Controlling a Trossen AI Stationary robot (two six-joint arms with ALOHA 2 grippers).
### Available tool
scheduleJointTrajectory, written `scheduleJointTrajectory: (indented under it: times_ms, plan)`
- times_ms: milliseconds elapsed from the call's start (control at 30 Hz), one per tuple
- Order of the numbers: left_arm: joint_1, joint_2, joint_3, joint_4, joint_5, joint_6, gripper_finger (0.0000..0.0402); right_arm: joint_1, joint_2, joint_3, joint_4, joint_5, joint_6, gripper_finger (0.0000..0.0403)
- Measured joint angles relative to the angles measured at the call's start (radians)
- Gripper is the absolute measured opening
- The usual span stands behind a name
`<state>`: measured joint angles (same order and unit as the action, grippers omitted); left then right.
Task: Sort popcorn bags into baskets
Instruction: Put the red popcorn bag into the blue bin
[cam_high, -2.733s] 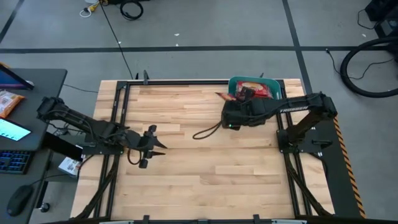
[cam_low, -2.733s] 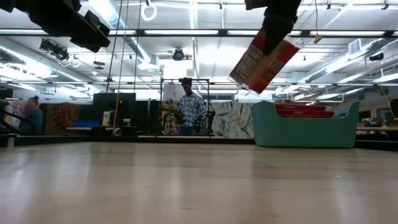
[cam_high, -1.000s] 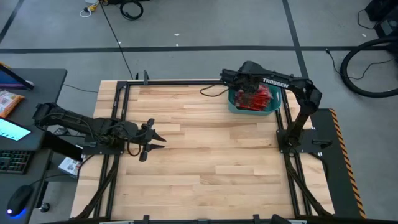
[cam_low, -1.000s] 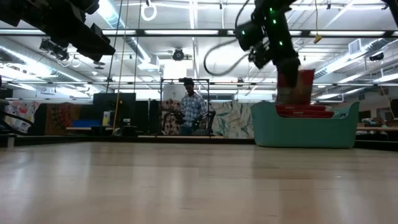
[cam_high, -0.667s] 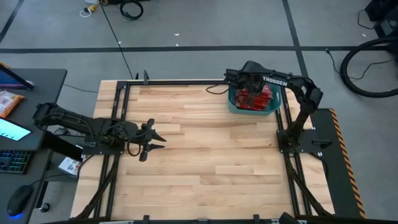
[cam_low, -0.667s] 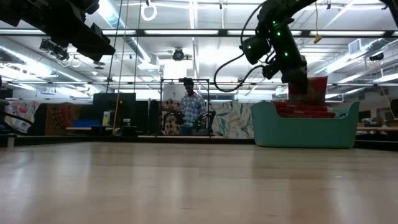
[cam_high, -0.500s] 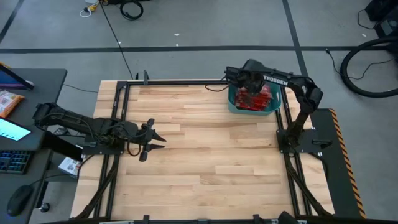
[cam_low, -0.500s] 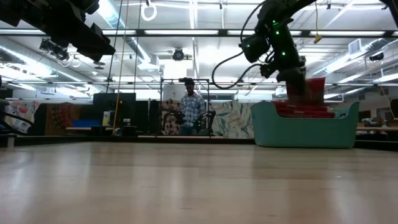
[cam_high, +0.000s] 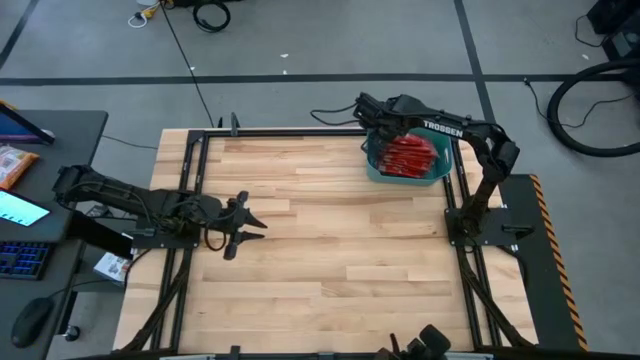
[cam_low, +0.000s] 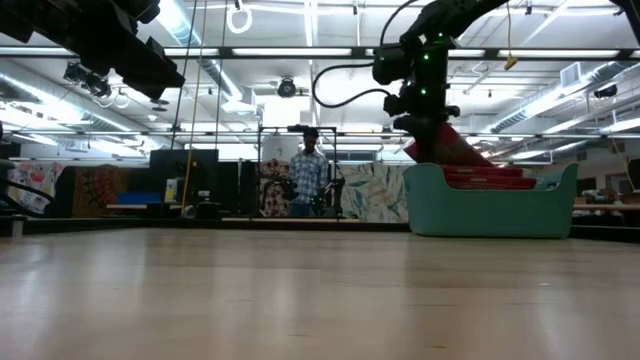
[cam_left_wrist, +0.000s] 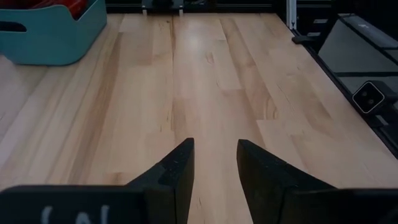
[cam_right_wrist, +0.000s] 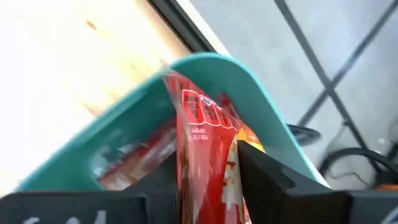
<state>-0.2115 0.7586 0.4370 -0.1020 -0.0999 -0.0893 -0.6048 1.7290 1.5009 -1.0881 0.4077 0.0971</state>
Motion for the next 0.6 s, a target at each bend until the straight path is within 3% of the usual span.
scheduleJointTrajectory:
  times_ms: [367, 600]
  plan:
    - [0.0, 0.0, 0.0, 0.0, 0.01, -0.004, 0.0125, -0.001, 0.0, -0.006, -0.001, -0.054, -0.049, 0.0131]
    - [0.0, 0.0, 0.0, 0.001, 0.012, -0.005, 0.0125, -0.021, 0.0, -0.011, 0.003, -0.04, -0.025, 0.0194]
